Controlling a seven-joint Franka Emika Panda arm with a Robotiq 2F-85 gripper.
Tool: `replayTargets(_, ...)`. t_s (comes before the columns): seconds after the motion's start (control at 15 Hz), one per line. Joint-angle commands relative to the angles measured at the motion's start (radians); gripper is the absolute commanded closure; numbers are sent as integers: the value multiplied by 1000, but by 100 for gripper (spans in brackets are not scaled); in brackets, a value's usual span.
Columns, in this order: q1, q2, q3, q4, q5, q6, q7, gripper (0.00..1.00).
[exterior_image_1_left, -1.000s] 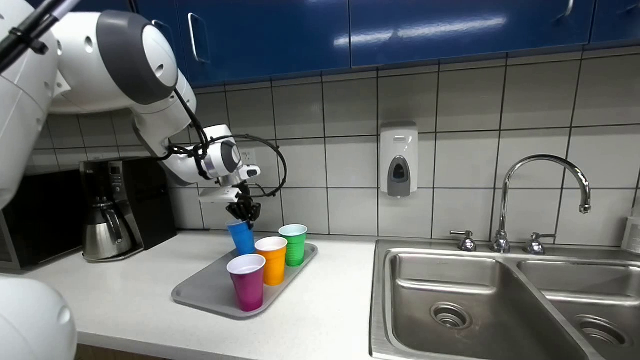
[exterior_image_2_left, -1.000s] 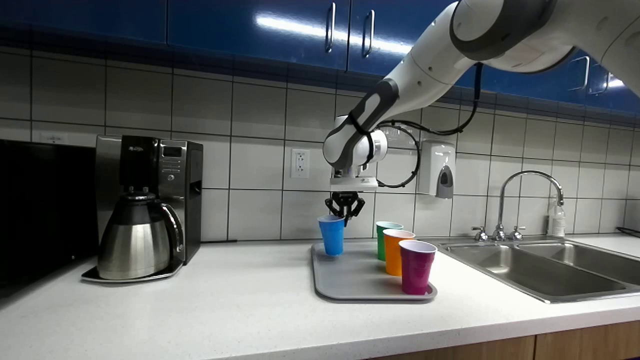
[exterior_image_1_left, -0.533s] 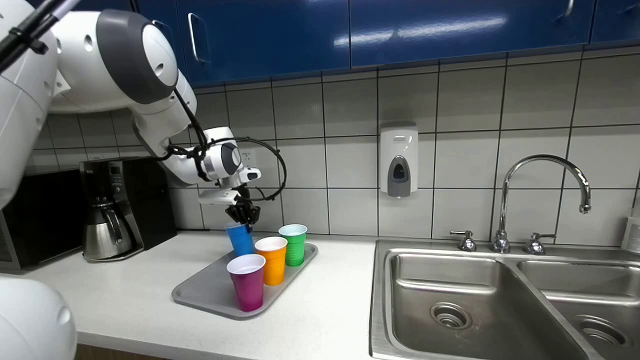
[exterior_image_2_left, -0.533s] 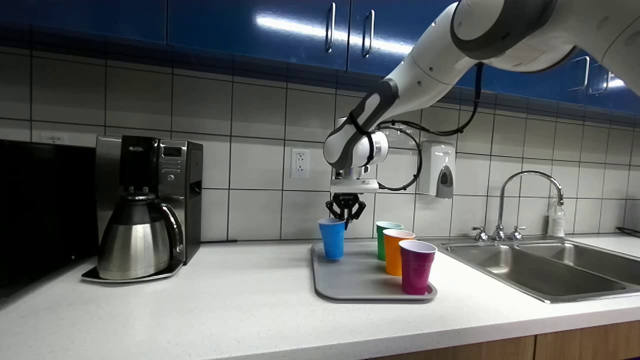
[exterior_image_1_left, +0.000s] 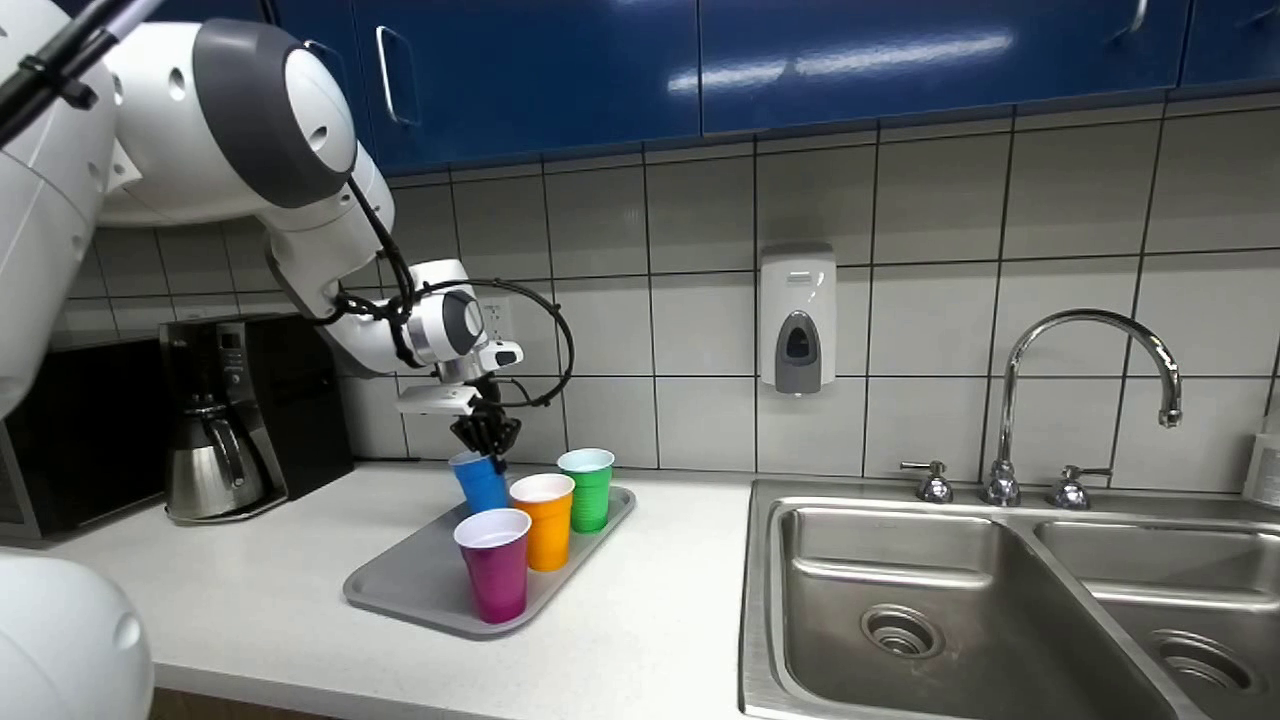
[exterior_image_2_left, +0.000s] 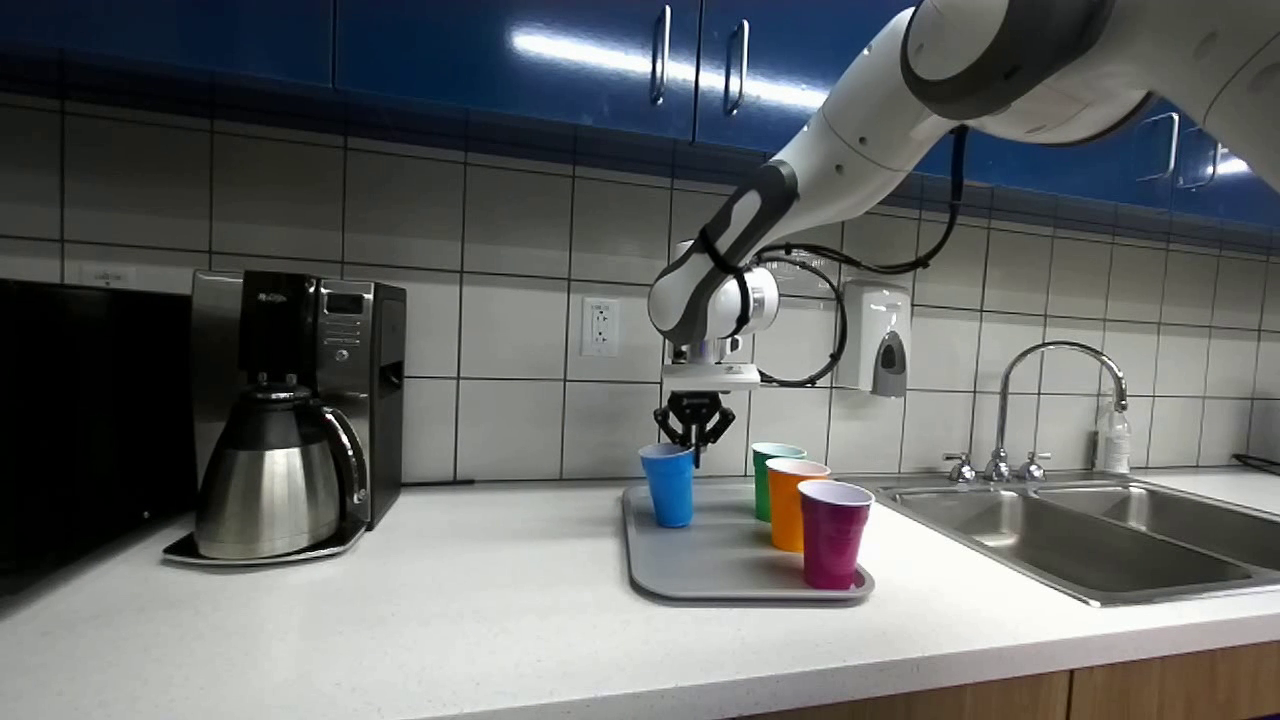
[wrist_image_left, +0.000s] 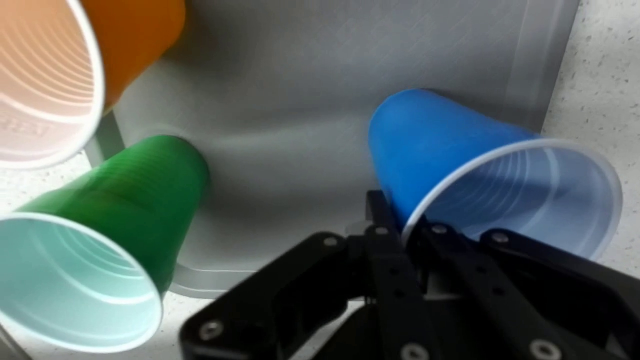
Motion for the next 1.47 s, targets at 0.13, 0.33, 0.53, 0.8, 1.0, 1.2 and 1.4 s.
replayTargets(0.13,-21,-28,22,-22,7,-36,9,51)
replayTargets(0.33,-21,-29,22,-22,6,-39,10,29)
replayTargets(0.53,-22,-33,19,-21,3,-44,11,5)
replayTargets(0.8,-26,-39,18,-24,4,-41,12,0)
replayTargets(1.0,-30,-48,18,-24,6,-42,12,0)
replayTargets(1.2,-34,-64,19,-23,6,-42,11,0)
replayTargets(1.4,-35,-82,21,-25,5,-41,12,0)
